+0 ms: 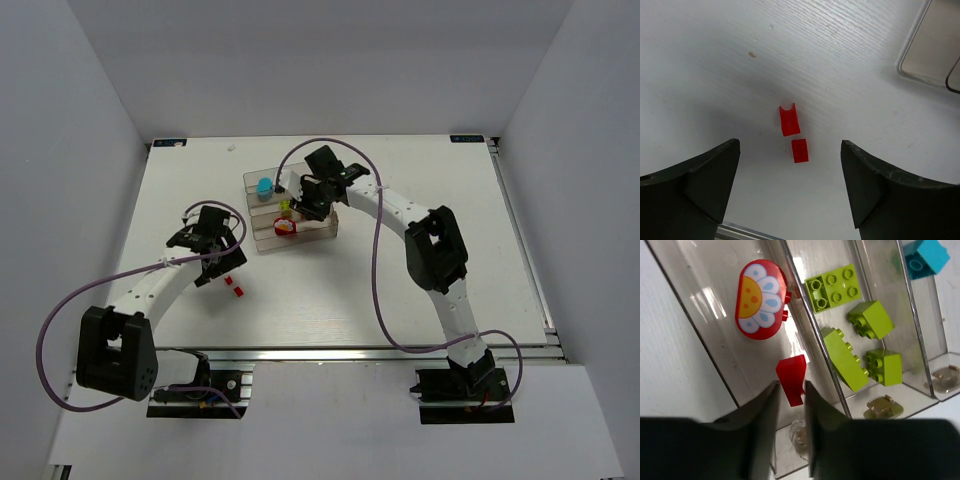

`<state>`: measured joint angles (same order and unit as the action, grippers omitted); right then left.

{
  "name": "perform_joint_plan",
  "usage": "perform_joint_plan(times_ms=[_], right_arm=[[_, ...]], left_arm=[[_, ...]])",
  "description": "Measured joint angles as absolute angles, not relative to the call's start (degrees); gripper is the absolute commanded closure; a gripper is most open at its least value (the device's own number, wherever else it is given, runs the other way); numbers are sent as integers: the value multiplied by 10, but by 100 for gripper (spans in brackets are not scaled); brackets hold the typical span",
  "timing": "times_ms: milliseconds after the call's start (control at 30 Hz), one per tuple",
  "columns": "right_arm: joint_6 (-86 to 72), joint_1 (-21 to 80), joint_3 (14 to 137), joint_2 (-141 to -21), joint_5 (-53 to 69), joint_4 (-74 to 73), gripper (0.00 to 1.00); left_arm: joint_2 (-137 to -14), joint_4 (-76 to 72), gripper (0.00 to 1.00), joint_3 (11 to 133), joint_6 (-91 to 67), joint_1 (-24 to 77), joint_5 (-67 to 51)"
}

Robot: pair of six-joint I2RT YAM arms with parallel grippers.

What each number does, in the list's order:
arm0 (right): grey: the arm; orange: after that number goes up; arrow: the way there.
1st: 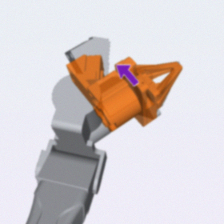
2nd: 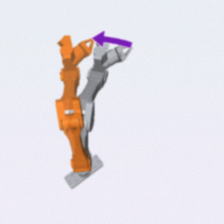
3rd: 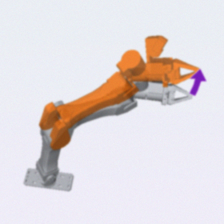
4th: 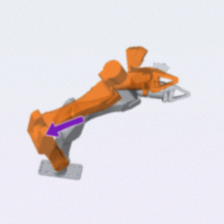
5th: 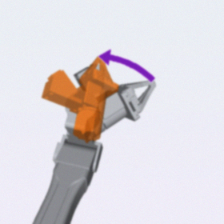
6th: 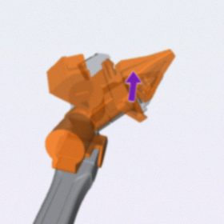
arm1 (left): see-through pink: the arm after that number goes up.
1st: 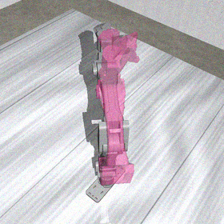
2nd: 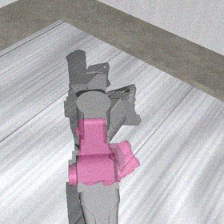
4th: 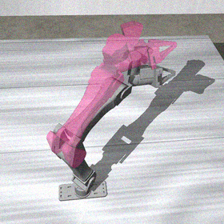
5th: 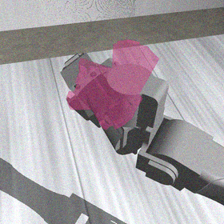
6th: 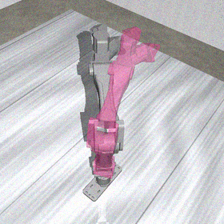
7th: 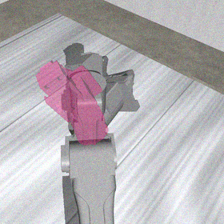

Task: Sort the legos into containers by color

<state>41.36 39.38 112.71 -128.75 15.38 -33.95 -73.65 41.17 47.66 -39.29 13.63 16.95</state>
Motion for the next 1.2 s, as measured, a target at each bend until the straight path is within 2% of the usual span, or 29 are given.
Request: perform_joint_plan(times_ms=[67,167,233,333,467,667,833,1067,1200], right_arm=[[413,397,1127,-1287,143,-339,46],[413,398,1127,-1287,135,-337,44],[410,399,1127,-1287,134,-337,45],[397,398,1127,-1287,138,-335,54],[346,389,1085,-1250,165,-304,60],[263,343,901,-1040,241,-232,59],[227,300,821,-895,298,-183,58],[198,263,715,-791,358,-143,58],[187,241,675,-772,383,-130,58]], left_arm=[[-737,411,10,476,-390,136,159],[-745,407,17,476,-388,136,147],[-754,406,23,476,-387,136,140],[-772,404,31,476,-385,137,132],[-790,401,36,476,-384,140,121],[-830,399,43,477,-384,141,116],[-844,398,47,477,-384,141,121],[-884,396,56,489,-384,141,140],[-898,389,67,501,-385,141,144]])
